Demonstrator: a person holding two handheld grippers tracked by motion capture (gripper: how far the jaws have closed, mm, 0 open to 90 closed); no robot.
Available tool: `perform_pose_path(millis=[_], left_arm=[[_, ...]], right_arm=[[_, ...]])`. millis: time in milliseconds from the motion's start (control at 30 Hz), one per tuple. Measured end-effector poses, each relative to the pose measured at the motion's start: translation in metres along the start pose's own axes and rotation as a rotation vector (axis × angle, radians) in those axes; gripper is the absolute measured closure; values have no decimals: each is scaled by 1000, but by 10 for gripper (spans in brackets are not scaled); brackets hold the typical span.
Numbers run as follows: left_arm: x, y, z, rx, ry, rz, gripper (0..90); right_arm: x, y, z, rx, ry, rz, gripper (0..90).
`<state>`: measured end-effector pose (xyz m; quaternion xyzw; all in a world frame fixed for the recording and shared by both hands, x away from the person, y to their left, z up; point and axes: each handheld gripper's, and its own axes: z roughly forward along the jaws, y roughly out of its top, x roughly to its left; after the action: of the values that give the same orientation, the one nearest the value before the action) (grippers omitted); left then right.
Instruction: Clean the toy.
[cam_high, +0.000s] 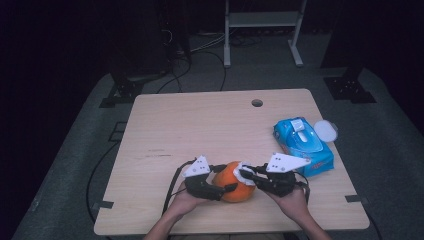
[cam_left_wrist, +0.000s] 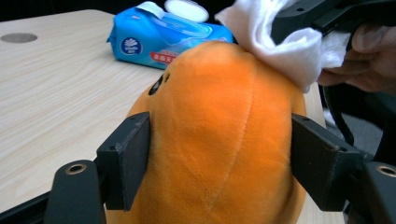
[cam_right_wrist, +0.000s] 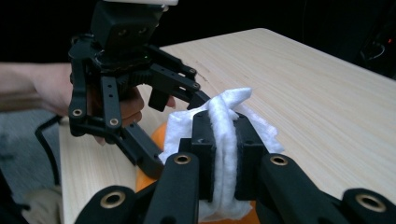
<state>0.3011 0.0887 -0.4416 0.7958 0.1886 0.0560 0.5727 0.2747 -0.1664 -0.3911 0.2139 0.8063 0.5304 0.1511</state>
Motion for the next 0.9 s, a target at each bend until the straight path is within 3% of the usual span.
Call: perform_pose_path(millis=[33,133,267,400,500,567,700,900], left_arm=[[0,1,-1,1,-15,6,240],[1,4,-4,11,-16,25,149],[3,1,3,55,-15,4,81],[-9,2,8,66,18,82,198],[-12,4,4,41,26,105,311],[-13,9,0,29,17,110,333],[-17,18,-9,26,5,129,335],[-12,17,-13,43,11,129,341]], right_arm=[[0,0,0,6,-8,-9,809],[-7,-6,-2,-1,12,31,809],[-10,-6,-4,-7,0,32,809],[4,2,1,-9,-14,-20,809],[6,4,2,-4,-28,-50,809],[-1,3,-5,-33,-27,-14,809],[2,7,-9,-74,-31,-15,809],[-9,-4,-3,-20,-33,19,809]])
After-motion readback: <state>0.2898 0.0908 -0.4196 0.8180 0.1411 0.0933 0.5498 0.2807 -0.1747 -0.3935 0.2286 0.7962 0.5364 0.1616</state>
